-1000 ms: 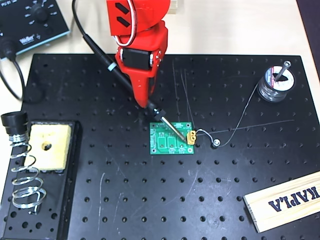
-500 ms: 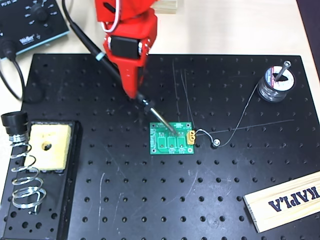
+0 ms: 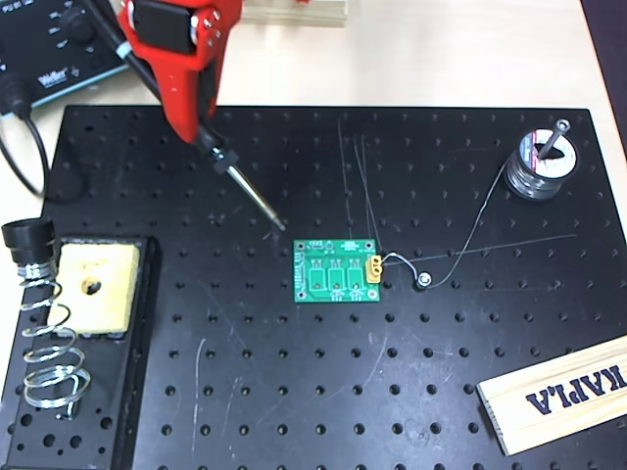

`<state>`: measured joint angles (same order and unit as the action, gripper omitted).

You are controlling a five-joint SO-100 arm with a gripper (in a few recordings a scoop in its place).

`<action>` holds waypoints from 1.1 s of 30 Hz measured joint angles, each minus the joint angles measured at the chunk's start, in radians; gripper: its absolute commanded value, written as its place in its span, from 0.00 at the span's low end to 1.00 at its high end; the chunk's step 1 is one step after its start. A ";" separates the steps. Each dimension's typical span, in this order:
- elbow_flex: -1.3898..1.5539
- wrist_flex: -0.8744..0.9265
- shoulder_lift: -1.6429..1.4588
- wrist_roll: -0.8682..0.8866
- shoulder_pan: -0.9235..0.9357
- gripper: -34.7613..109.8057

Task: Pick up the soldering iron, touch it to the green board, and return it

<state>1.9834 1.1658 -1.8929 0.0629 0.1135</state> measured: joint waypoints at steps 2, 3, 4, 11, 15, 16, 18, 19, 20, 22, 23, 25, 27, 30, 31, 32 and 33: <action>-0.064 0.058 0.000 0.018 0.041 0.24; -0.103 0.086 0.000 0.034 0.061 0.24; -0.147 0.127 0.000 0.048 0.080 0.24; -0.434 0.377 0.052 0.192 0.190 0.24; -0.520 0.465 0.084 0.235 0.244 0.24; -0.540 0.486 0.094 0.239 0.262 0.24; -0.583 0.523 0.123 0.255 0.304 0.24; -0.617 0.540 0.150 0.258 0.322 0.24; -0.638 0.552 0.170 0.259 0.337 0.24; -0.687 0.565 0.206 0.262 0.367 0.24; -0.716 0.571 0.225 0.262 0.379 0.24; -0.762 0.574 0.258 0.258 0.399 0.24; -0.805 0.575 0.305 0.256 0.416 0.24; -0.877 0.577 0.377 0.242 0.425 0.24; -0.904 0.581 0.399 0.242 0.431 0.24; -0.927 0.592 0.422 0.242 0.434 0.24; -0.950 0.589 0.437 0.236 0.440 0.24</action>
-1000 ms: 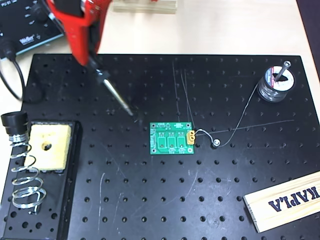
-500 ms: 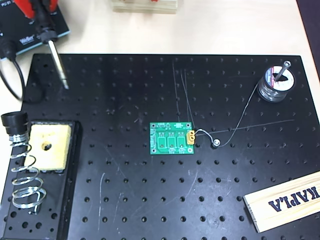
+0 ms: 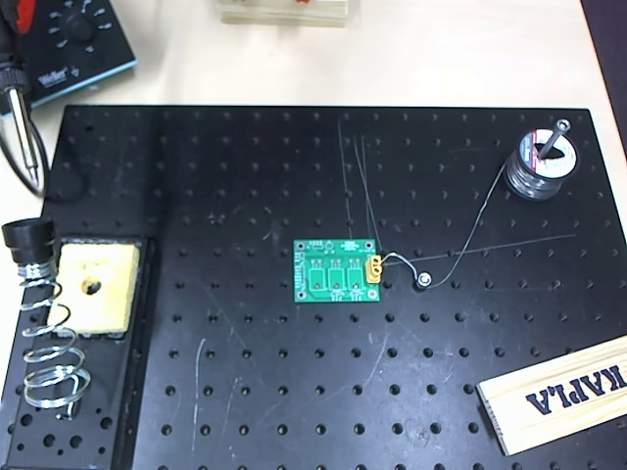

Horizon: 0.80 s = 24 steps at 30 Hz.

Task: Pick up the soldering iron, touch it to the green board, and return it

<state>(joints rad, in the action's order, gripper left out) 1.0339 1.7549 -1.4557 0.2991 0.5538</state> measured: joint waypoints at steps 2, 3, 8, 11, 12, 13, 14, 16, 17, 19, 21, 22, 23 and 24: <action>-0.043 0.006 0.032 -0.009 0.005 0.24; -0.055 0.002 0.052 -0.009 0.005 0.24; -0.135 0.018 0.115 -0.009 0.005 0.24; -0.164 0.018 0.141 -0.009 0.005 0.24; -0.175 0.018 0.152 -0.009 0.002 0.24; -0.178 0.018 0.155 -0.009 -0.003 0.24; -0.178 0.018 0.155 -0.009 -0.005 0.24; -0.181 0.018 0.155 -0.006 -0.005 0.24; -0.181 0.018 0.163 -0.006 -0.011 0.24; -0.183 0.018 0.175 -0.006 -0.015 0.24; -0.183 0.018 0.173 -0.002 -0.029 0.24; -0.183 0.018 0.173 0.003 -0.034 0.24; -0.183 0.018 0.173 0.006 -0.038 0.24; -0.183 0.018 0.173 0.006 -0.041 0.24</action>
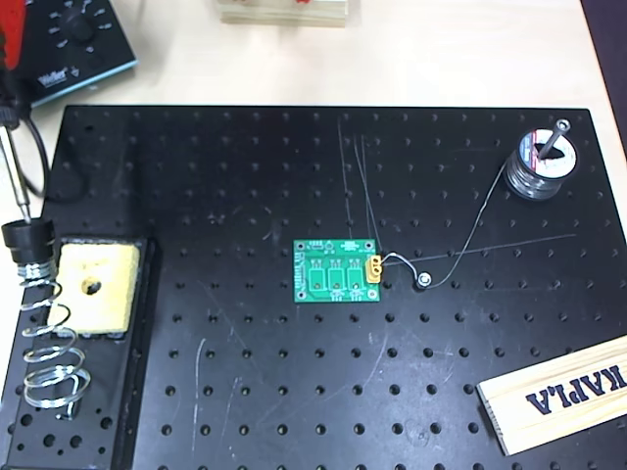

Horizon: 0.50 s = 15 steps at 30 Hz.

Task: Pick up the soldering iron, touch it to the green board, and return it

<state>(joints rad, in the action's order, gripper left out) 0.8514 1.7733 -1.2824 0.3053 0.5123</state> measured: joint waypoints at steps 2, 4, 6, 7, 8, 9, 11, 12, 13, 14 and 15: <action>0.000 0.000 0.000 0.000 0.002 0.24; 0.000 0.000 0.000 0.000 -0.008 0.24; 0.000 0.000 0.006 0.015 -0.015 0.24; -0.003 0.000 0.012 0.015 -0.017 0.24; -0.005 0.000 0.025 0.017 -0.023 0.24; -0.009 0.000 0.034 0.020 -0.028 0.24; -0.043 0.000 0.057 0.021 -0.040 0.24; -0.064 0.006 0.080 0.021 -0.044 0.24; -0.087 0.015 0.104 0.026 -0.054 0.24; -0.114 0.015 0.126 0.032 -0.060 0.24; -0.137 0.018 0.146 0.035 -0.069 0.24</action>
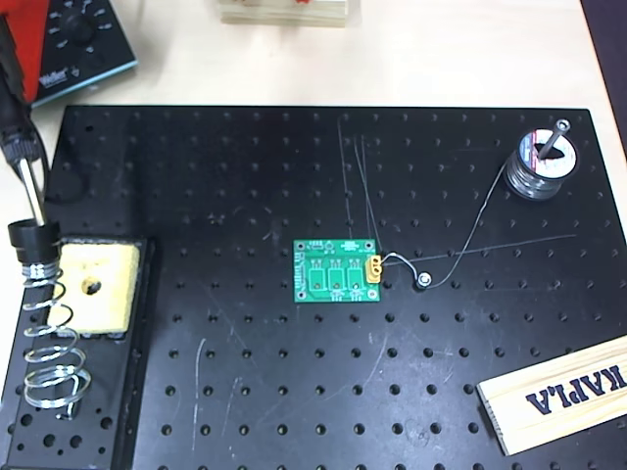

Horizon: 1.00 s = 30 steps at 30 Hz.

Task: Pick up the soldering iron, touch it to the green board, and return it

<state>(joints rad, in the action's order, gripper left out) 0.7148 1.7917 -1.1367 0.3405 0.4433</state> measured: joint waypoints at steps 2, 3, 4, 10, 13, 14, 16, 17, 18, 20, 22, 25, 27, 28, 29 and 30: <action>-0.043 0.000 0.031 0.000 -0.014 0.24; -0.061 0.000 0.051 0.000 -0.017 0.24; -0.086 0.009 0.069 0.000 -0.026 0.24; -0.241 0.020 0.160 -0.005 -0.081 0.24; -0.299 0.020 0.198 -0.008 -0.123 0.24; -0.327 0.021 0.212 -0.015 -0.137 0.24; -0.380 0.021 0.219 -0.017 -0.161 0.24; -0.394 0.021 0.225 -0.018 -0.175 0.24; -0.414 0.021 0.232 -0.018 -0.190 0.24; -0.449 0.018 0.249 -0.012 -0.216 0.24; -0.465 0.018 0.265 -0.012 -0.249 0.24; -0.492 0.017 0.290 -0.003 -0.278 0.24; -0.503 0.005 0.304 -0.003 -0.301 0.24; -0.514 0.002 0.314 0.000 -0.311 0.24; -0.526 0.000 0.331 0.000 -0.318 0.24; -0.531 -0.002 0.339 0.000 -0.319 0.24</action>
<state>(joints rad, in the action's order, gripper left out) 0.1841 1.7902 -0.7977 0.3405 0.1243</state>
